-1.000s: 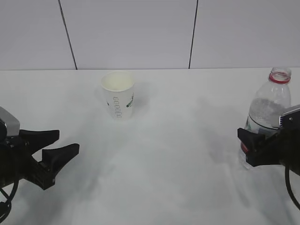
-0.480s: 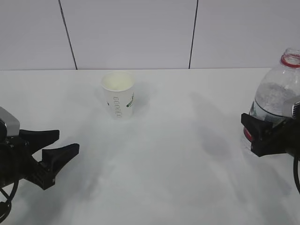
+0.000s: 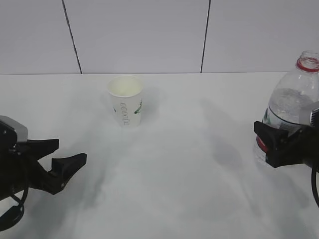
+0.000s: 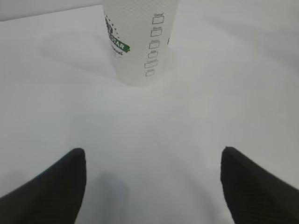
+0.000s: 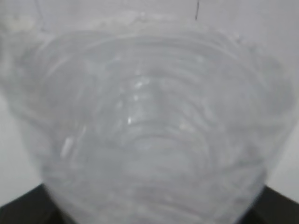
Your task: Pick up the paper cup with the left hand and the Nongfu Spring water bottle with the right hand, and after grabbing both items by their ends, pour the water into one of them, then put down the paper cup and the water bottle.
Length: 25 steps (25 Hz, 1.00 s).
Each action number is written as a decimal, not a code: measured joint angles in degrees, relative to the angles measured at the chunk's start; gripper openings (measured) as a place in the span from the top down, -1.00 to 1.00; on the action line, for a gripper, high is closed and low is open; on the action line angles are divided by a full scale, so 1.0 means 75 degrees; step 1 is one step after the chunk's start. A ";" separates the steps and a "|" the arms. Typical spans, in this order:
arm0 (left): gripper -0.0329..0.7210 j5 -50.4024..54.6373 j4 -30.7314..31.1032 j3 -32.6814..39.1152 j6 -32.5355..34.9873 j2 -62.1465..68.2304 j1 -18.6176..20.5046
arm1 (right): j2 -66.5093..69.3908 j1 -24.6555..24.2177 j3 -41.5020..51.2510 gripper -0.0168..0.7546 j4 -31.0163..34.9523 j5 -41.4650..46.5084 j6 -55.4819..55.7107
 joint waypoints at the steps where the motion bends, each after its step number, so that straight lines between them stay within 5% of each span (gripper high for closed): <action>1: -0.89 0.0000 0.0000 -0.0117 0.0000 0.0087 0.0000 | 0.0000 0.0000 0.0000 -0.29 -0.0017 0.0000 0.0005; 25: -0.90 0.0677 0.0989 -0.3052 -0.0637 0.1953 -0.0033 | 0.0000 0.0000 0.0012 -0.29 -0.0114 0.0169 0.0035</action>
